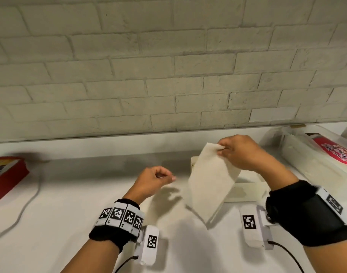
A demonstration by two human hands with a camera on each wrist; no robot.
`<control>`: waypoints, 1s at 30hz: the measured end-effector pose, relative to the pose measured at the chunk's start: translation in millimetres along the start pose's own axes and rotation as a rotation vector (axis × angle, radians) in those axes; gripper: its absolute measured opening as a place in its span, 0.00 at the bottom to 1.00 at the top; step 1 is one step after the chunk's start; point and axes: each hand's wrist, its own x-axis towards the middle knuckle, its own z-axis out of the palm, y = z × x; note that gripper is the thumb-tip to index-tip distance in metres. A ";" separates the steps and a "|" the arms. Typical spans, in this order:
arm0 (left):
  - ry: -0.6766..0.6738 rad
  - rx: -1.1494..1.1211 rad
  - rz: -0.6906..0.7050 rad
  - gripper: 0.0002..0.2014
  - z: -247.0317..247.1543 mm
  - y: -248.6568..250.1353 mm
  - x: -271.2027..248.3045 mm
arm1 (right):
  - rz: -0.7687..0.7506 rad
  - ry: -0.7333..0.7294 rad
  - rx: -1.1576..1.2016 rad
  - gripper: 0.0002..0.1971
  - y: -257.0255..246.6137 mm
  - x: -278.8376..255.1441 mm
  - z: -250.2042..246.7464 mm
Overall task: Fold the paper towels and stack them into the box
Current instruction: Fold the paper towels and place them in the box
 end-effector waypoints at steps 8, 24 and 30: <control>-0.154 0.910 -0.237 0.34 16.2 -65.2 16.8 | 0.017 0.034 -0.081 0.09 13.1 -1.0 -15.2; -0.063 -0.180 -0.115 0.10 -5.0 -10.0 2.0 | -0.048 -0.093 0.063 0.05 16.2 -20.0 -26.3; 0.023 -0.460 0.108 0.13 17.0 40.7 -6.8 | -0.078 -0.141 0.195 0.03 6.2 -26.6 -38.1</control>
